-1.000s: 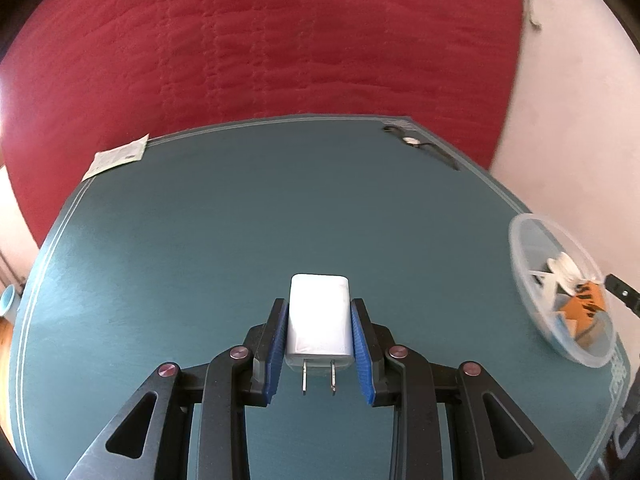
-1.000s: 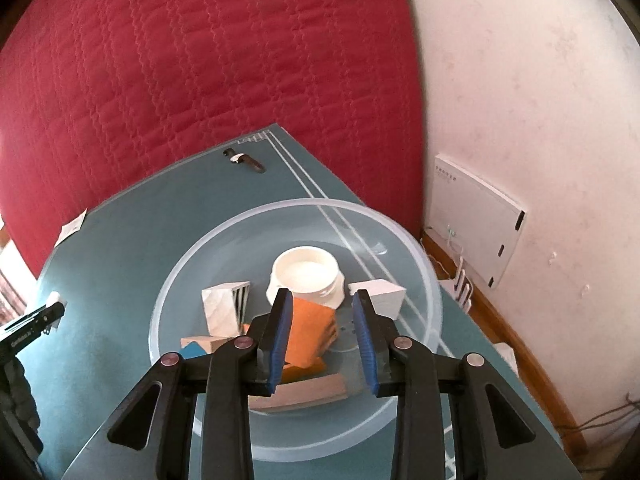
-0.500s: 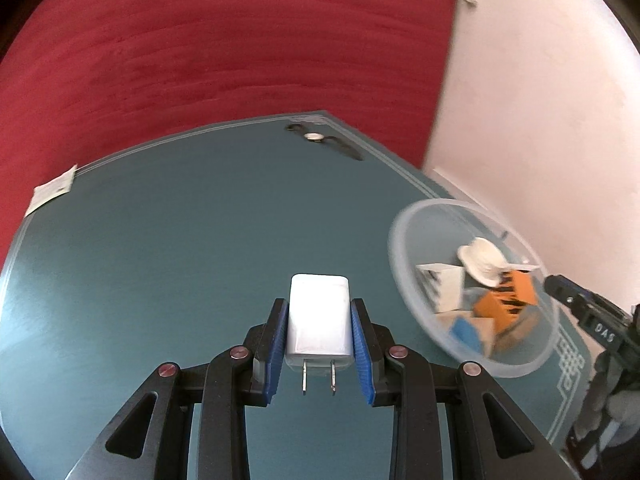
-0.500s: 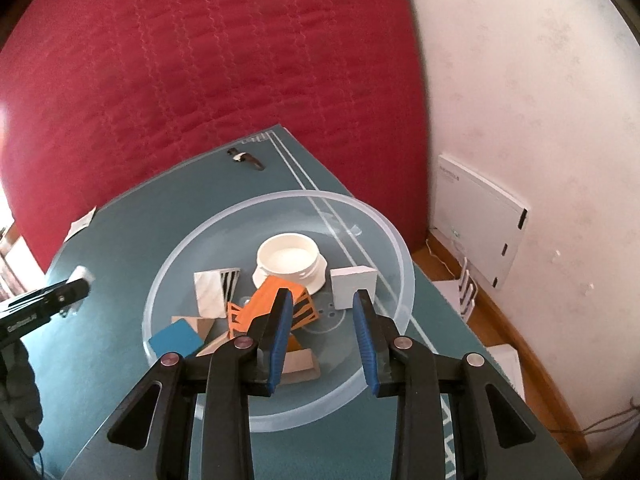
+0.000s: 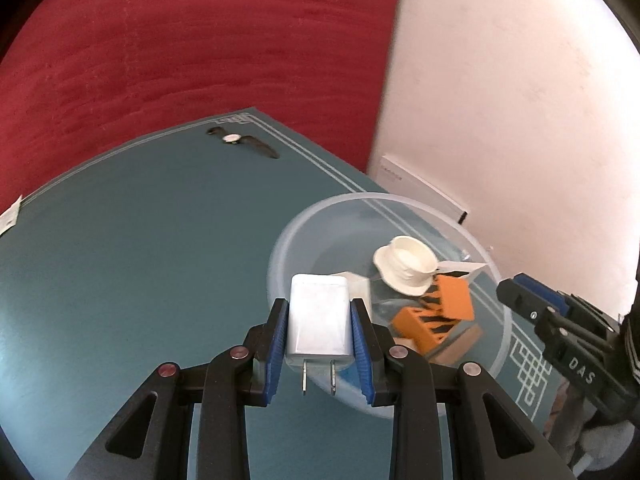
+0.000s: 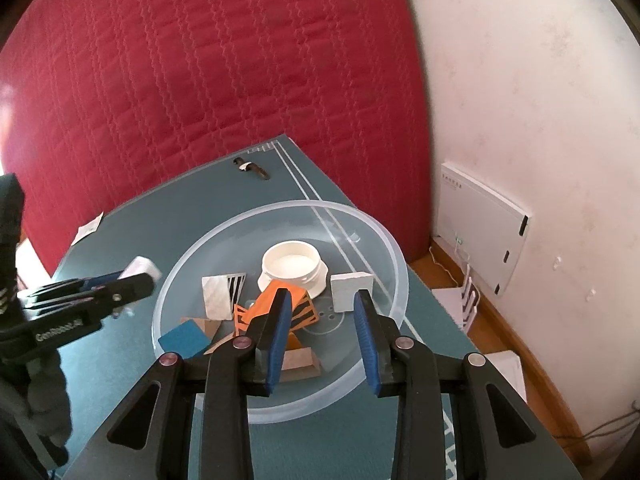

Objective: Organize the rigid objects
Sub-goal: 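Open the right gripper to drop the orange block in the bowl while the left releases the charger, then withdraw both open grippers from the bowl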

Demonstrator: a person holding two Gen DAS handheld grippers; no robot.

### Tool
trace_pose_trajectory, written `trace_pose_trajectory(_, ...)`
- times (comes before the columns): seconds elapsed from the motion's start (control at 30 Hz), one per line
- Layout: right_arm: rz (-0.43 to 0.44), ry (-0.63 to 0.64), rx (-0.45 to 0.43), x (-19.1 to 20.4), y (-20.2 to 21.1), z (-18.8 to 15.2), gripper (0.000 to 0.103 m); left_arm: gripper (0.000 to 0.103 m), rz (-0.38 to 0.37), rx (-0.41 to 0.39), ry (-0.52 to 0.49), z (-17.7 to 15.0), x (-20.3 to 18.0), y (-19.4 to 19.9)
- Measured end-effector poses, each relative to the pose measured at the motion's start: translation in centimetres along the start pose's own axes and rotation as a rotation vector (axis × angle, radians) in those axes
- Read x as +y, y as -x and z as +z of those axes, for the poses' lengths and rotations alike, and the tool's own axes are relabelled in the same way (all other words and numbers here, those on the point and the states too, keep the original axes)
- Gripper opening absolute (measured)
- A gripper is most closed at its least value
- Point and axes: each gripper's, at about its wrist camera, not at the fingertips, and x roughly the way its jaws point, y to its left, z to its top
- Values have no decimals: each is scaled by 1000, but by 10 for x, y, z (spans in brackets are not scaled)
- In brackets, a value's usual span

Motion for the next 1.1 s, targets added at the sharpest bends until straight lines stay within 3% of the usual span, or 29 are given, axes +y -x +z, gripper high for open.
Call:
trace_pose_trajectory(0.2,7,-5,0,-1,1,0,34,33,-53,6,3,7,-17,-13)
trace_pose_trajectory(0.23,9,-5,0,-1,1,1,34,36,-62,7,5,7,-19,-15)
trace_pose_trajectory(0.33,9,-8,0,-2,1,1,41,78,-62,-5,16,7,-20,-15)
trace_pose_trajectory(0.37,8,-15,-3,-3,2,1,48,81,-47,-22,13,6,-20,-14)
trace_pose_trajectory(0.53,-1,-52,-18,-9,6,3,68,85,36,-34,16,1,-10,-11)
trace_pose_trajectory(0.77,-2,-63,-16,-10,9,3,80,102,161,-68,23,-7,-1,2)
trace_pose_trajectory(0.93,5,-54,-8,-8,13,-2,91,102,243,-111,-34,-15,-10,19)
trace_pose_trajectory(1.1,-15,-23,4,-1,18,-6,95,102,284,-136,-71,-16,-17,27)
